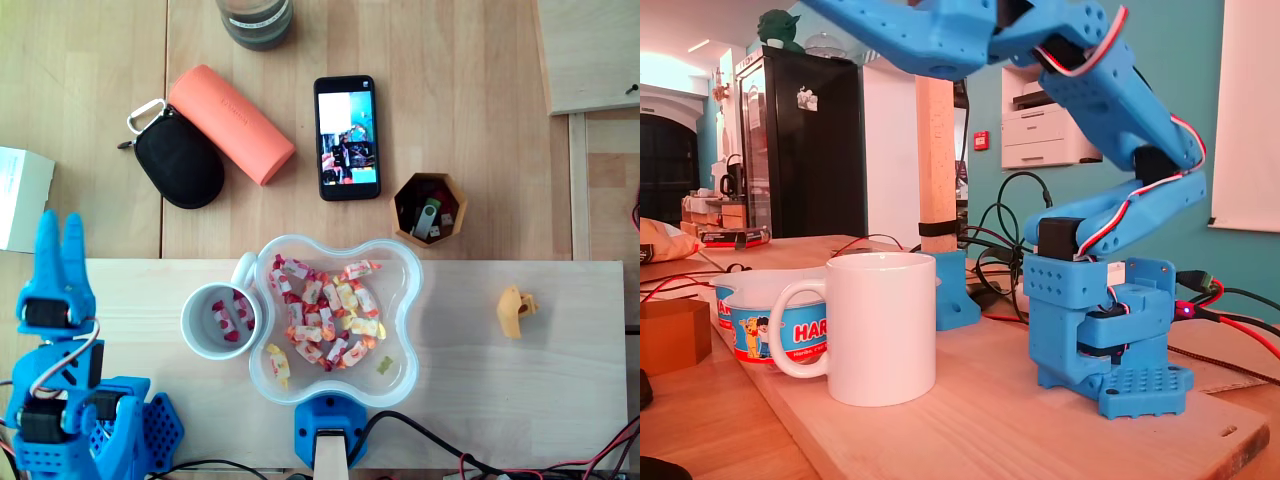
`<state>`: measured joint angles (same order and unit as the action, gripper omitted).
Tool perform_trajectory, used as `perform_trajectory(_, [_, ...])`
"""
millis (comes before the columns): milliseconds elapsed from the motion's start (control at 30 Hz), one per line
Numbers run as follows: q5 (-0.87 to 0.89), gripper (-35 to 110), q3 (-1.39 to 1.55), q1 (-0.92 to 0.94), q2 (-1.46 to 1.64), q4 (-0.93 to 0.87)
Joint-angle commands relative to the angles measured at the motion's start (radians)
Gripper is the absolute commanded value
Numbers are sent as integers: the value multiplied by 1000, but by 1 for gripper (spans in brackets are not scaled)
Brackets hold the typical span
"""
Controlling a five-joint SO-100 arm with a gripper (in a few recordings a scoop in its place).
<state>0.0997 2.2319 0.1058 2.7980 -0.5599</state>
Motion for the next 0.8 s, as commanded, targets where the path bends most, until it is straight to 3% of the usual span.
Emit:
perform_trajectory(0, [118, 38, -184, 98, -89, -126])
perform_trajectory(333, [471, 38, -548, 371, -500, -468])
perform_trajectory(767, [687, 38, -830, 759, -848, -996])
